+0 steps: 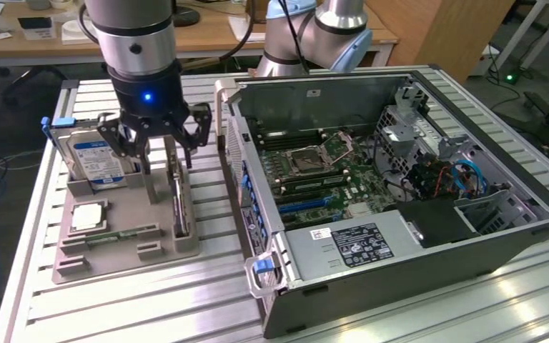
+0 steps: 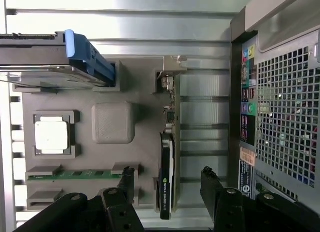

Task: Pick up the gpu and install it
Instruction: 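Pick up the gpu and move the gpu toward the slot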

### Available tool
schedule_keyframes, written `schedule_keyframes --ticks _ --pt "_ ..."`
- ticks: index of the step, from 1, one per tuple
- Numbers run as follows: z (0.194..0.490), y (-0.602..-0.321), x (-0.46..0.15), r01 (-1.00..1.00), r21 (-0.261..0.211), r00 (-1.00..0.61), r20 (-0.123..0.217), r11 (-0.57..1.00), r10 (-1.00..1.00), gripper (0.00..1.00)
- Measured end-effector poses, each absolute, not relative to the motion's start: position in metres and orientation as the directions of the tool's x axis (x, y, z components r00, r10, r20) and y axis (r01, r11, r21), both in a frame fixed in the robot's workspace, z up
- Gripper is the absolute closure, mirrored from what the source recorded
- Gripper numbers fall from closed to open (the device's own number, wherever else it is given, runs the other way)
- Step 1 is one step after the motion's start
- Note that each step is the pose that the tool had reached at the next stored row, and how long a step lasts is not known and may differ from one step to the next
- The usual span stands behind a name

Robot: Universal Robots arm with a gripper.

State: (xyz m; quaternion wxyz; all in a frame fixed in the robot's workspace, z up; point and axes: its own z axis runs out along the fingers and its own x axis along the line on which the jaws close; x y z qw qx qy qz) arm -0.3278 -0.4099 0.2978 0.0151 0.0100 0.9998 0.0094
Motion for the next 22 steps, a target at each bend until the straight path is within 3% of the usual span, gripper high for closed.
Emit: schedule_keyframes --ticks 22 --pt "0.286 -0.413 -0.323 0.037 0.017 -0.999 -0.030 0.999 0.038 0.35"
